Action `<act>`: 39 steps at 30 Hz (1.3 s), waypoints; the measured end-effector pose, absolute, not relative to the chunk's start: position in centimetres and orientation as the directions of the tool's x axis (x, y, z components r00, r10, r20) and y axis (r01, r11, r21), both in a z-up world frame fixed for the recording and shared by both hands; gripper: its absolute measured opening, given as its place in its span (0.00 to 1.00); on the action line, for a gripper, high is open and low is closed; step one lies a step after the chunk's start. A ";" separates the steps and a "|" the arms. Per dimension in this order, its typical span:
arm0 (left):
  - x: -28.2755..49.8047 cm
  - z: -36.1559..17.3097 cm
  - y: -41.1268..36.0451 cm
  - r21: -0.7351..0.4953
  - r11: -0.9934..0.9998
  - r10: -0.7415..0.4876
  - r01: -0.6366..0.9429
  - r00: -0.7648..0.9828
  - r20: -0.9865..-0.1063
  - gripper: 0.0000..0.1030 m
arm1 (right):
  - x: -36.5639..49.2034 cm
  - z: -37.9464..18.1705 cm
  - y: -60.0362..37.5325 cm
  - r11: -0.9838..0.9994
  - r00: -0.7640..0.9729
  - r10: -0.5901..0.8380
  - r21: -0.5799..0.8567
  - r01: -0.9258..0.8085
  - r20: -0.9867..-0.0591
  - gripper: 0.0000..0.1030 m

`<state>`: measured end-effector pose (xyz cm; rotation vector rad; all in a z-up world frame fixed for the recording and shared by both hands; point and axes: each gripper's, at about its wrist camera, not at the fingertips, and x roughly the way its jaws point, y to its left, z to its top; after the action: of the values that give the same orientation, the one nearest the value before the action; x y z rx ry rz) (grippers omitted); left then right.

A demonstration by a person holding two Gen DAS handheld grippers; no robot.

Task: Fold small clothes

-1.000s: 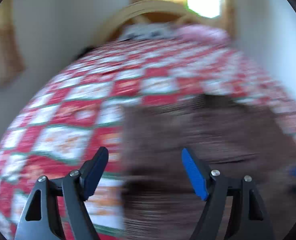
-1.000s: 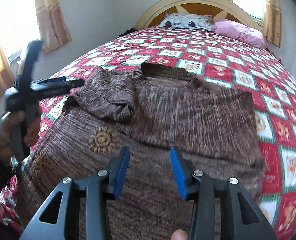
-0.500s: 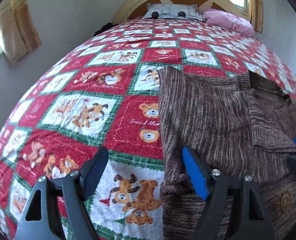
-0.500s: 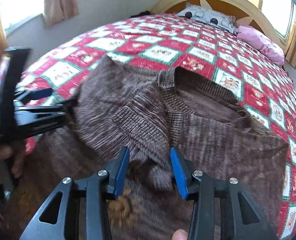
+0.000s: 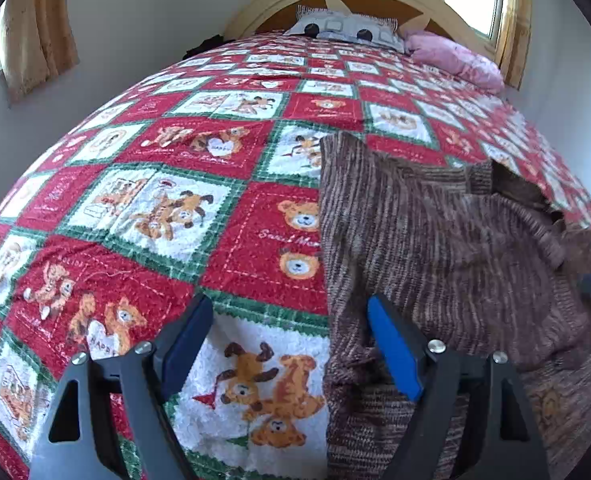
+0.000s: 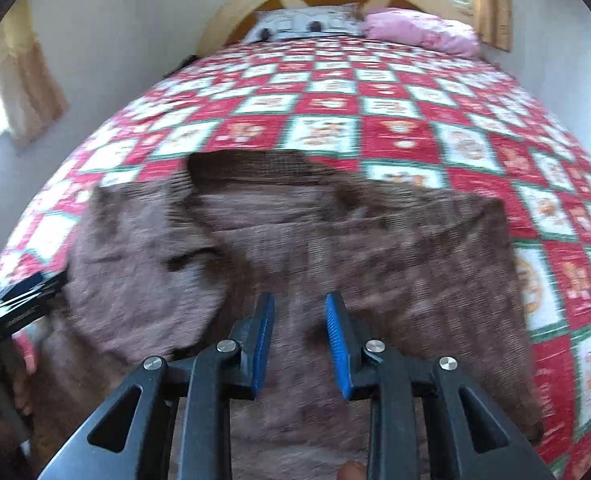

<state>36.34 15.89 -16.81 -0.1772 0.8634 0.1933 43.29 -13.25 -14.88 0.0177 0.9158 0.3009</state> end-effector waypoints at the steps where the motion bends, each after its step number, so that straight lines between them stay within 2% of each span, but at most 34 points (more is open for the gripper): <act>1: 36.1 -16.8 16.0 -0.088 0.967 0.089 -0.239 0.641 -0.763 0.80 | 43.1 -14.7 -12.8 0.947 0.558 0.301 0.173 -0.271 -0.773 0.27; 4: 35.8 -16.7 16.0 -0.092 0.966 0.090 -0.242 0.649 -0.755 0.80 | 42.4 -14.4 -11.0 0.902 0.514 0.418 0.274 -0.333 -0.749 0.27; 8: 36.2 -16.7 15.5 -0.068 0.970 0.100 -0.232 0.640 -0.762 0.80 | 43.0 -13.9 -8.1 0.903 0.542 0.373 0.161 -0.398 -0.753 0.27; 12: 36.4 -16.9 15.5 -0.061 0.971 0.102 -0.230 0.634 -0.767 0.80 | 45.7 -15.5 -5.9 0.904 0.518 0.297 0.062 -0.422 -0.802 0.27; 14: 36.2 -16.9 15.5 -0.062 0.971 0.102 -0.230 0.635 -0.765 0.80 | 47.9 -16.2 -7.1 0.950 0.559 0.193 0.010 -0.312 -0.807 0.27; 16: 36.3 -16.9 15.6 -0.068 0.971 0.097 -0.230 0.636 -0.766 0.80 | 49.3 -16.2 -10.2 0.978 0.563 0.192 0.107 -0.180 -0.804 0.27; 18: 36.3 -16.9 15.6 -0.075 0.970 0.091 -0.230 0.636 -0.766 0.80 | 49.2 -15.9 -12.3 0.987 0.585 0.156 0.104 -0.122 -0.796 0.27; 21: 36.3 -17.0 15.7 -0.080 0.971 0.086 -0.227 0.637 -0.766 0.80 | 47.3 -15.0 -12.4 0.976 0.590 0.196 0.097 -0.195 -0.783 0.27; 26: 36.1 -16.9 16.0 -0.112 0.969 0.059 -0.220 0.649 -0.759 0.80 | 43.7 -14.2 -11.8 0.877 0.461 0.467 0.327 -0.352 -0.755 0.27; 30: 35.7 -16.7 16.3 -0.150 0.967 0.026 -0.205 0.666 -0.745 0.81 | 42.6 -15.5 -10.5 0.836 0.378 0.533 0.401 -0.375 -0.757 0.27; 31: 35.6 -16.7 16.3 -0.160 0.967 0.015 -0.200 0.670 -0.742 0.81 | 42.3 -15.7 -10.2 0.836 0.375 0.531 0.397 -0.379 -0.760 0.25; 32: 35.5 -16.7 16.4 -0.175 0.966 -0.001 -0.191 0.674 -0.738 0.81 | 42.3 -16.0 -9.8 0.842 0.375 0.518 0.382 -0.381 -0.769 0.10; 33: 35.4 -16.6 16.4 -0.180 0.965 -0.005 -0.190 0.676 -0.737 0.81 | 42.2 -16.3 -9.6 0.844 0.369 0.513 0.375 -0.385 -0.775 0.02; 39: 35.4 -16.7 15.7 -0.174 0.972 -0.023 -0.159 0.671 -0.741 0.81 | 41.1 -13.9 -10.1 0.852 0.449 0.491 0.302 -0.428 -0.747 0.02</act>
<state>35.42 15.75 -16.66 -0.2321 0.8340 0.0774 41.06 -10.06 -13.85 0.0733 0.9479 0.5692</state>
